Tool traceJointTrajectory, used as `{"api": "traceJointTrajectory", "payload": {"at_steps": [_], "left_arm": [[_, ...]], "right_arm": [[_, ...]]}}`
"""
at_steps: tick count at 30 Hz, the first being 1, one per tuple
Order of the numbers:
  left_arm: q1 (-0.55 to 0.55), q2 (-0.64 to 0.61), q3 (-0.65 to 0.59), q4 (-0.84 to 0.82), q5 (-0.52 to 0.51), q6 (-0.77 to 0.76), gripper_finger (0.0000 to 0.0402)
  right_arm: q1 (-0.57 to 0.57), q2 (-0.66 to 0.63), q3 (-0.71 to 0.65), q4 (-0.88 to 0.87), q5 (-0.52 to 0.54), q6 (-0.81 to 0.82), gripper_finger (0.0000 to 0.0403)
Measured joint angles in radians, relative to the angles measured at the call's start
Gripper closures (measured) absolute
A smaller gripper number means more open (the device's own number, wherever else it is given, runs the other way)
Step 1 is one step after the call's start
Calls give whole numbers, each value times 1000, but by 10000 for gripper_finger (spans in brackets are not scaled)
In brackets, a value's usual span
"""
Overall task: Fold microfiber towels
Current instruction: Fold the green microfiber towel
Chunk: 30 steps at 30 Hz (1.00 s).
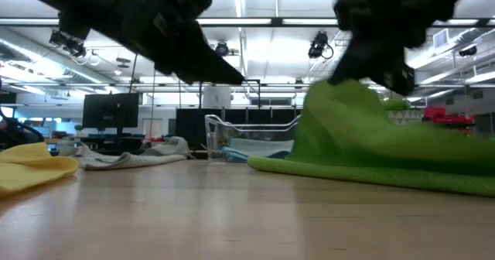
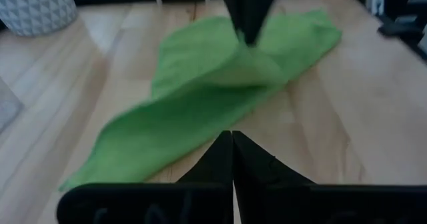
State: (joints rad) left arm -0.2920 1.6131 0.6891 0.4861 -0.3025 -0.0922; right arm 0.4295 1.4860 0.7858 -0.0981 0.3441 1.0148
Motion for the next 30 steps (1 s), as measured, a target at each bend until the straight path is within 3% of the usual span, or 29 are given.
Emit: {"api": "traceJointTrajectory", "payload": {"at_steps": [7,15,20,24,27,30], "left_arm": [[-12,-105,-1,-102,-19,0,397],[-57,-182,0,-232,-114,-7,397],[-73,-183,0,-258,-123,-34,392],[-74,-152,-7,-261,-123,-76,397],[-74,-107,-9,-254,-119,-94,394],[-72,-48,-9,-222,-116,-96,395]], "right_arm": [[27,125,240,2,-2,-208,367],[39,249,426,-74,-39,-313,277],[46,224,484,-221,-38,-317,238],[68,151,485,-423,37,-296,268],[78,100,407,-535,73,-206,335],[78,45,263,-496,83,-115,391]]}}
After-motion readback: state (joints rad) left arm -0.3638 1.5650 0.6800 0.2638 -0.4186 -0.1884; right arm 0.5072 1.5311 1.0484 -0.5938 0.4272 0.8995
